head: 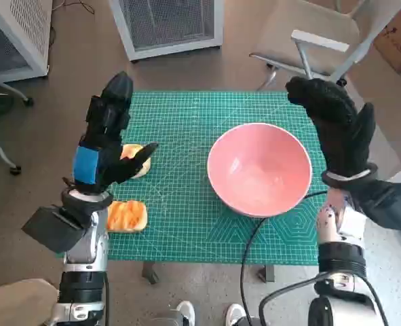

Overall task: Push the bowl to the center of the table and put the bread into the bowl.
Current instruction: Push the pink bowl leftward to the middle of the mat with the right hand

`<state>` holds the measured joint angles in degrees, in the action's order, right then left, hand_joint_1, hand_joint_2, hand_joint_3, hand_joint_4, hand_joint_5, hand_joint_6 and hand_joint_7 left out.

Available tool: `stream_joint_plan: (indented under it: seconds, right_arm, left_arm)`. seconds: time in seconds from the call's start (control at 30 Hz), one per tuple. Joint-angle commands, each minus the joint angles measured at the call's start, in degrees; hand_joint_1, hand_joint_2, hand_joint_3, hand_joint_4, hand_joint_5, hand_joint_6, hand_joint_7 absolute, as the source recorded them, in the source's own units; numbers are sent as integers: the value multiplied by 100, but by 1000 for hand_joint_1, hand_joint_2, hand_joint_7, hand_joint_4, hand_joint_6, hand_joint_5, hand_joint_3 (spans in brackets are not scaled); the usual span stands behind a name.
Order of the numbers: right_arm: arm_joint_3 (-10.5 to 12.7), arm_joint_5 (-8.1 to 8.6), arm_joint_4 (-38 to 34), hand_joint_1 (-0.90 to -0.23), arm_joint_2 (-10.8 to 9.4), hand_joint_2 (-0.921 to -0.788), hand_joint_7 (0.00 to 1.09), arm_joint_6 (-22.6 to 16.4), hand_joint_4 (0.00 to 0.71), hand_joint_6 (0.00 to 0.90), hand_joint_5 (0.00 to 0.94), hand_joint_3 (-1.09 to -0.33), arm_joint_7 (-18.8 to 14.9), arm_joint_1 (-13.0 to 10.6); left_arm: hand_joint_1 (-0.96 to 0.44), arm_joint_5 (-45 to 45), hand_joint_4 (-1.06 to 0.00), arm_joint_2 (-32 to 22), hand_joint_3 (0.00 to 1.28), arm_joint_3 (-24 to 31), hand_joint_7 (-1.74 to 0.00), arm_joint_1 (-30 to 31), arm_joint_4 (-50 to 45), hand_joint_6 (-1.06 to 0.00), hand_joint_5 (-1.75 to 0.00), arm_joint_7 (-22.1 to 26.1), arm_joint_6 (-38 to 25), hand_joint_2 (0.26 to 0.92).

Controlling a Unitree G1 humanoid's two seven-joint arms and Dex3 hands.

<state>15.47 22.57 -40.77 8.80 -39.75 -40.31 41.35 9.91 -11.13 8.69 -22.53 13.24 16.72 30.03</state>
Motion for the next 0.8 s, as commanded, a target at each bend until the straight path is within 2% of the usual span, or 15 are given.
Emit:
stream_joint_plan:
  seconds: [0.03, 0.3, 0.5, 0.8]
  right_arm:
    - [-25, -26, 0, -625, 13, -921, 13, 58, 85, 199, 1, -614, 68, -187]
    - [-26, -22, 12, -629, 2, -921, 13, 64, 85, 199, 1, -613, 99, -191]
    - [-16, 46, 18, -637, -13, -921, 13, 132, 86, 199, 1, -611, 58, -198]
    - [-18, 15, -1, -641, 20, -921, 13, 130, 86, 200, 1, -610, 67, -171]
  left_arm:
    - [-368, 21, -58, 6, 181, -8, -433, 50, -98, 1, 0, -37, -39, 921]
    - [-359, 21, -58, 9, 177, -15, -434, 57, -95, 1, 0, -35, -33, 921]
    - [-366, -10, -59, -5, 176, -15, -435, 41, -108, 1, -1, -55, -53, 921]
    - [-366, 14, -59, -13, 177, -1, -436, 38, -143, 1, 0, -53, -106, 921]
